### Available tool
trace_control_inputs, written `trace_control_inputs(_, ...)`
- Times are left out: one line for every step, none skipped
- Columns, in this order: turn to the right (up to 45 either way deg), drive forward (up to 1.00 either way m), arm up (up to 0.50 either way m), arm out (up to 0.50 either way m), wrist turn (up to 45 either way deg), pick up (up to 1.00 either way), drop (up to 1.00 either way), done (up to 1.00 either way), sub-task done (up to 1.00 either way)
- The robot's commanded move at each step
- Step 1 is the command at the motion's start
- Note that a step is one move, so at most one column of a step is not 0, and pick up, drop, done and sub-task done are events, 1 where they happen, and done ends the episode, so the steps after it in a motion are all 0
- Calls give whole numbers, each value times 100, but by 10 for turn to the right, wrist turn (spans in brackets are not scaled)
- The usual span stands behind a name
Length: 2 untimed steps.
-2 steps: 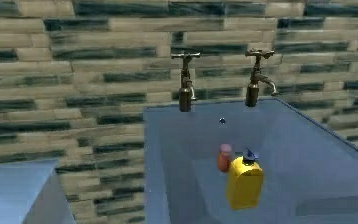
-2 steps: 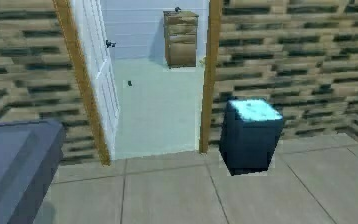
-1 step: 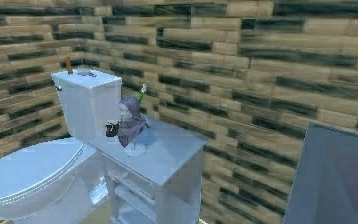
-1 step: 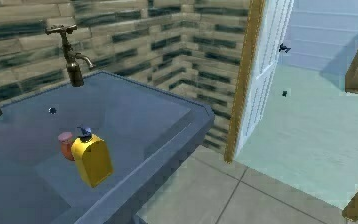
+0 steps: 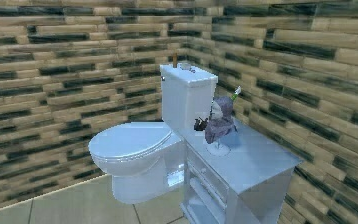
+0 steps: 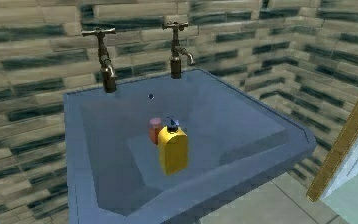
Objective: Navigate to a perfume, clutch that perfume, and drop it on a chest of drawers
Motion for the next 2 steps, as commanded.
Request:
trace_control_inputs(0,0,50,0,0,0,0,0,0)
trace_control_inputs(0,0,38,0,0,0,0,0,0)
